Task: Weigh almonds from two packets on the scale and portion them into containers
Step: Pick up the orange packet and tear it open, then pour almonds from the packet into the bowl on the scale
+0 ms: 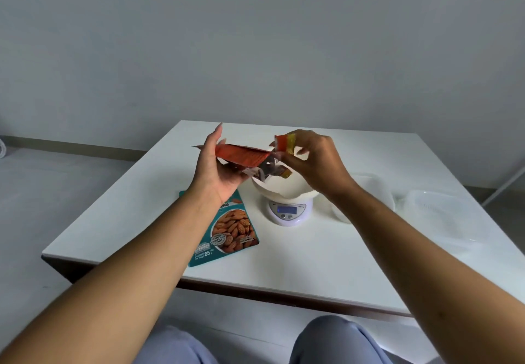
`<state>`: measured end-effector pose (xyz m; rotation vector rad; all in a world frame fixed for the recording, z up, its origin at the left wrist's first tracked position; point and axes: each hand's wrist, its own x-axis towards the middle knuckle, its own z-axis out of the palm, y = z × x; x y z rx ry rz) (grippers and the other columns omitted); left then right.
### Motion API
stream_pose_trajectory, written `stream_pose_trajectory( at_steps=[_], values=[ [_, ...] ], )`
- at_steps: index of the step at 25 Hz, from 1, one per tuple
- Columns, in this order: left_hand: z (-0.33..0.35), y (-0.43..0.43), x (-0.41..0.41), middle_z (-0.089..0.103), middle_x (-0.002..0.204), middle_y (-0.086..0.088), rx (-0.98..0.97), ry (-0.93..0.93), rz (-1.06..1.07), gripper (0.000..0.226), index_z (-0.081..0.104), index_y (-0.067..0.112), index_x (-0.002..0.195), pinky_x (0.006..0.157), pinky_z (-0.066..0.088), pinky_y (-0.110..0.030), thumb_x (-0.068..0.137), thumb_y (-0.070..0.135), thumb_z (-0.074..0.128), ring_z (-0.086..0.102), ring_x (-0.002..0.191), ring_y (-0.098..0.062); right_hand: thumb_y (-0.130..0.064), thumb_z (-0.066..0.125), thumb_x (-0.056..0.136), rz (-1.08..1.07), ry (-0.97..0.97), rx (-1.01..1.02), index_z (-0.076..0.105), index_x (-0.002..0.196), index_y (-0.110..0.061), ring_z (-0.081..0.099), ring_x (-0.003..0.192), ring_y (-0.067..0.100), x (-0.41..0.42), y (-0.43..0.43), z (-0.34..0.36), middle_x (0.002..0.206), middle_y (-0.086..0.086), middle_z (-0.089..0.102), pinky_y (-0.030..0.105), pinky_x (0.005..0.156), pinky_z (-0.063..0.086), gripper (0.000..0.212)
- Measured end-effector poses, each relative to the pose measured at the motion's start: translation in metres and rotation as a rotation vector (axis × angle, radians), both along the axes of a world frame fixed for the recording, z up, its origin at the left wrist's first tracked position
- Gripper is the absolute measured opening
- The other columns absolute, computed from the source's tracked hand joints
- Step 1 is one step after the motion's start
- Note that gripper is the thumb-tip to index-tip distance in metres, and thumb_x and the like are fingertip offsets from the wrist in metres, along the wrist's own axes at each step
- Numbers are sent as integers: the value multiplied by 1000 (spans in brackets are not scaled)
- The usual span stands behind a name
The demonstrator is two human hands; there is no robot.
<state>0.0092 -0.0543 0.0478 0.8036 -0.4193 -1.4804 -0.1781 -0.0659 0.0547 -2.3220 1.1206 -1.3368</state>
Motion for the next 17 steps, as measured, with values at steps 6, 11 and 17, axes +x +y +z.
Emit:
stream_pose_trajectory(
  at_steps=[6,11,17],
  values=[
    [-16,-41,-17,58,108,-12,-113,-168,145,39,47,22,109,75,53,-36,78,12,70,58,100,-25,-8,76,77,-66,-152,271,73,84,-3,69,66,10,-18,-29,-17,81,7,75,22,69,56,10],
    [-15,-60,-21,57,127,-11,-349,-490,158,50,45,23,111,92,50,-36,70,7,69,61,110,-23,1,75,76,-34,-129,363,73,91,3,73,86,21,-24,-52,-29,93,16,75,27,88,56,15],
    [-20,-68,-22,58,127,-6,-499,-730,134,47,45,28,106,90,51,-27,71,8,69,58,117,-21,-3,74,78,-68,-158,425,74,93,-2,71,84,12,-24,-54,-39,97,9,75,16,78,54,15]
  ],
)
